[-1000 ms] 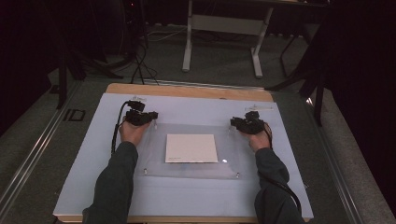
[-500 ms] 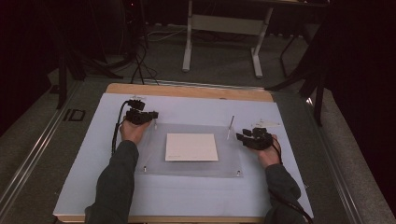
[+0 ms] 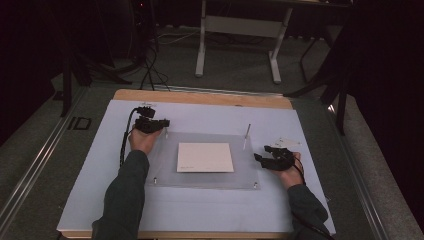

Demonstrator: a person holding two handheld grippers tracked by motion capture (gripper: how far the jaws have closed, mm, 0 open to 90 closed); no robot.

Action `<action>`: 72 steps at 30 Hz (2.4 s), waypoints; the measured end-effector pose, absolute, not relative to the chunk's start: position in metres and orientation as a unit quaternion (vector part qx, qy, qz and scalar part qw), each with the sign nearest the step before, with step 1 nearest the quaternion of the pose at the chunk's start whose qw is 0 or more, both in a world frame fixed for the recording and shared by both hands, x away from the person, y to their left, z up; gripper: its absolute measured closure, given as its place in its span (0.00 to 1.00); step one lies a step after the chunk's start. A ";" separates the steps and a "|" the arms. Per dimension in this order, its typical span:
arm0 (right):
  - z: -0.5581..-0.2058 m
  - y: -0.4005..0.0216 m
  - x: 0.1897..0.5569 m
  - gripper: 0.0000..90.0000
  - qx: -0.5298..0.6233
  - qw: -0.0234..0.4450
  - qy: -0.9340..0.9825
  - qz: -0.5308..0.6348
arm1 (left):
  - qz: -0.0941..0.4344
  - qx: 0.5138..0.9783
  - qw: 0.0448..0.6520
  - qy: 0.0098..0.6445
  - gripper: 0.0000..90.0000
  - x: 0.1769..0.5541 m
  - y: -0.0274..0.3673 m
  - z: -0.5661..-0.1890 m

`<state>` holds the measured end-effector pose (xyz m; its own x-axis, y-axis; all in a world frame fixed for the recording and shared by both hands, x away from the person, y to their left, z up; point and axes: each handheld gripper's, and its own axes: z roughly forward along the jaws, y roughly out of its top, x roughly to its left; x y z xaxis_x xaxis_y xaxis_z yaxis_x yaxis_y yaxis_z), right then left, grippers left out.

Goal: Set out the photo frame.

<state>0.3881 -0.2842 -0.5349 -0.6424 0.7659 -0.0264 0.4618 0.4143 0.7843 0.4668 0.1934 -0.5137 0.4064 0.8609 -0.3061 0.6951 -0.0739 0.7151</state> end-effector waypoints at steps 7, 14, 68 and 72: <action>-0.536 -0.286 0.387 0.42 0.368 0.195 0.820 0.392 | 0.096 0.724 0.420 0.539 0.93 0.468 0.193 -0.514; -0.538 -0.280 0.383 0.37 0.334 0.208 0.844 0.364 | 0.093 0.724 0.417 0.542 0.93 0.469 0.193 -0.514; -0.504 -0.272 0.367 0.40 0.252 0.195 0.803 0.504 | 0.071 0.722 0.403 0.558 0.94 0.485 0.192 -0.512; -0.504 -0.271 0.366 0.40 0.253 0.196 0.804 0.502 | 0.071 0.724 0.404 0.555 0.93 0.485 0.193 -0.512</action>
<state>0.3661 -0.2715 -0.5045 -0.7954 0.6030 -0.0614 0.2093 0.3684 0.9058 0.4848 0.1928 -0.5116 0.3733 0.8606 -0.3464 0.7465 -0.0570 0.6629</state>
